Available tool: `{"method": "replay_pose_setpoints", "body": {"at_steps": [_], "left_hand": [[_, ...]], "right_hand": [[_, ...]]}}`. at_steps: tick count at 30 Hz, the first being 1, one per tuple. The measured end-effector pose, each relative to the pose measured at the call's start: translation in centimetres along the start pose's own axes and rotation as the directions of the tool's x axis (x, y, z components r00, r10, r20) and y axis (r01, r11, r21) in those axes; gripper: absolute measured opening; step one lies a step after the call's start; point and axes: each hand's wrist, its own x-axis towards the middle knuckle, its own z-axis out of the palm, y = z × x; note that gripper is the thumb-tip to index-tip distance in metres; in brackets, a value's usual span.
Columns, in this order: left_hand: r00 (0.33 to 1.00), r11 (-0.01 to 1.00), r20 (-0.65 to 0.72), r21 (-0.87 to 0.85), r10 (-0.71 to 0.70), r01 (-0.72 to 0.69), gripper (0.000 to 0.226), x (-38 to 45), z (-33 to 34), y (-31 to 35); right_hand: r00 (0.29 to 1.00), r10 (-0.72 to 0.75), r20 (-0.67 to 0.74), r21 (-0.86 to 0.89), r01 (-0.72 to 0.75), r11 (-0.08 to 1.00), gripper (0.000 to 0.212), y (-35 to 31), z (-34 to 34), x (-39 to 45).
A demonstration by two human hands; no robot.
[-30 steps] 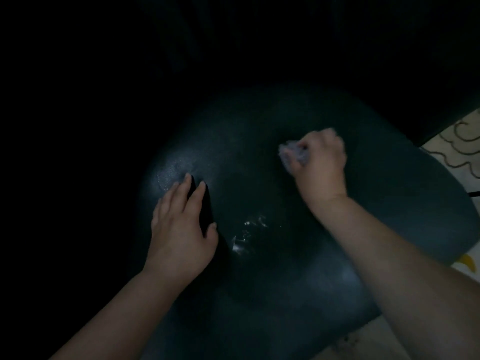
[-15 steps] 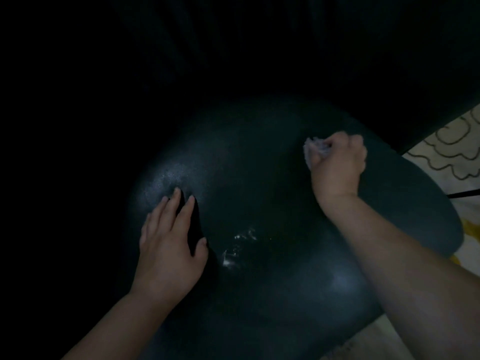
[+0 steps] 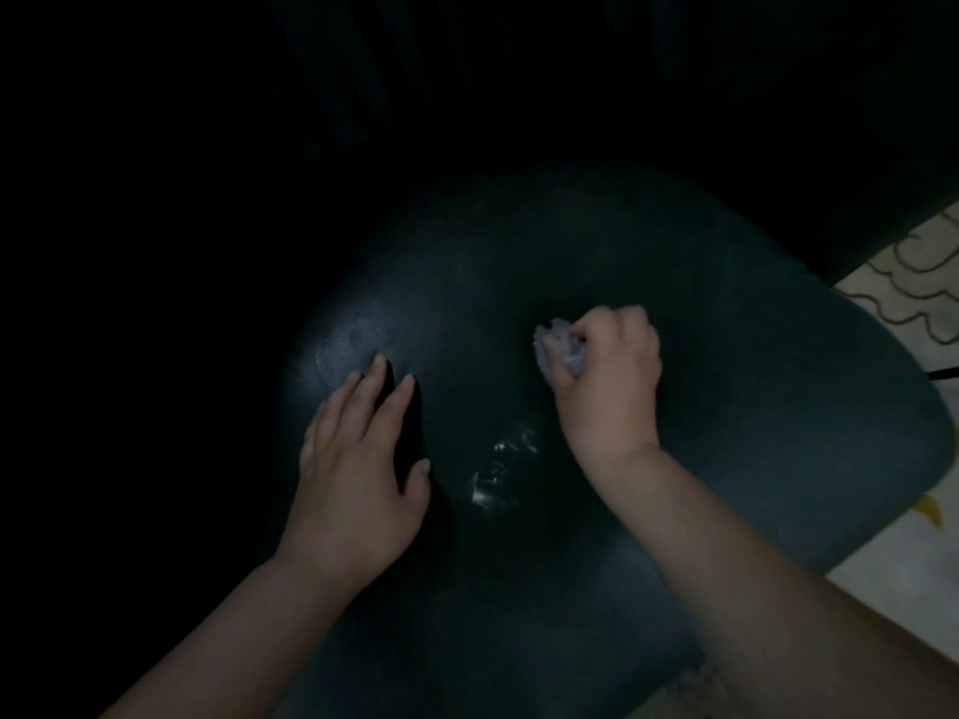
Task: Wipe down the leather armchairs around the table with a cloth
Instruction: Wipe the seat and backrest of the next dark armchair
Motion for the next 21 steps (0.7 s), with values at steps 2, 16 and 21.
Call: {"method": "replay_pose_setpoints", "body": {"at_steps": [2,16,21], "left_hand": [[1.000,1.000,0.002,0.011,0.003,-0.003,0.075,-0.4,0.0,-0.1],[1.000,0.998,-0.019,0.062,0.016,-0.014,0.074,-4.3,0.8,-1.7],[1.000,0.998,-0.018,0.061,0.015,-0.013,0.073,-5.4,0.8,-3.0]], "right_hand": [[0.992,-0.093,0.088,0.046,0.089,0.995,0.020,-1.0,-0.1,-2.1],[0.989,-0.102,0.107,0.069,0.095,0.993,0.022,-3.7,0.5,-7.2],[0.997,0.073,0.007,-0.006,-0.072,0.997,0.020,-0.6,-0.8,-4.7]]}}
